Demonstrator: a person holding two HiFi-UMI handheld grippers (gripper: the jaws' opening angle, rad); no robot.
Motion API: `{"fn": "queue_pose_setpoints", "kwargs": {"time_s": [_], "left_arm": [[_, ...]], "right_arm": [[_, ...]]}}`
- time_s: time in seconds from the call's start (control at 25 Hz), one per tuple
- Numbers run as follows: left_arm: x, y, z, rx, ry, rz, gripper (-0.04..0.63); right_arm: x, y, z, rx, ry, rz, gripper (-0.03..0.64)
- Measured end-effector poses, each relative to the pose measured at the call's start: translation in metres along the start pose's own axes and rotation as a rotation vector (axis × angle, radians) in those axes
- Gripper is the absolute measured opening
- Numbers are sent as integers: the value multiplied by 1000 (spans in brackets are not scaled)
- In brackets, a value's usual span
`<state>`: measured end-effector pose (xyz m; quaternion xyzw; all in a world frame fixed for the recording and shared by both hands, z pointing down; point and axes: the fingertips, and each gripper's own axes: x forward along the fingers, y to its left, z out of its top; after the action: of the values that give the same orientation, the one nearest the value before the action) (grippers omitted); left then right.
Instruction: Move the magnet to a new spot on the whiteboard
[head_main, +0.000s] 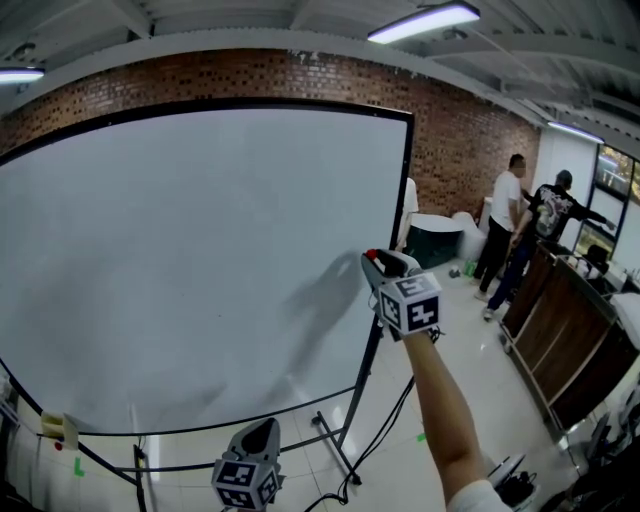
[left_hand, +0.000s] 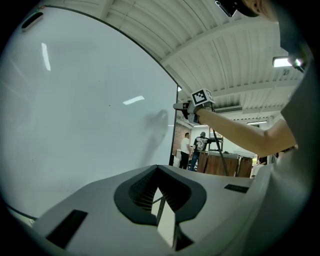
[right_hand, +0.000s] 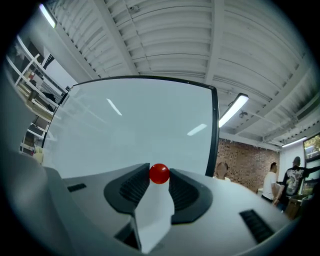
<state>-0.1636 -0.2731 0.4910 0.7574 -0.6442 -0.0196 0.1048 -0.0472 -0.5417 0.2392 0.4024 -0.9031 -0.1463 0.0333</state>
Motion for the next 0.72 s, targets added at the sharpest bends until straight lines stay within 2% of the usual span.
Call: {"fn": "queue_pose_setpoints", "kwargs": {"time_s": [0.72], "left_arm": [[-2,9,9,-3,-14,32,-9]], "right_arm": [[45,-19,9,2,18,-13,141]]}}
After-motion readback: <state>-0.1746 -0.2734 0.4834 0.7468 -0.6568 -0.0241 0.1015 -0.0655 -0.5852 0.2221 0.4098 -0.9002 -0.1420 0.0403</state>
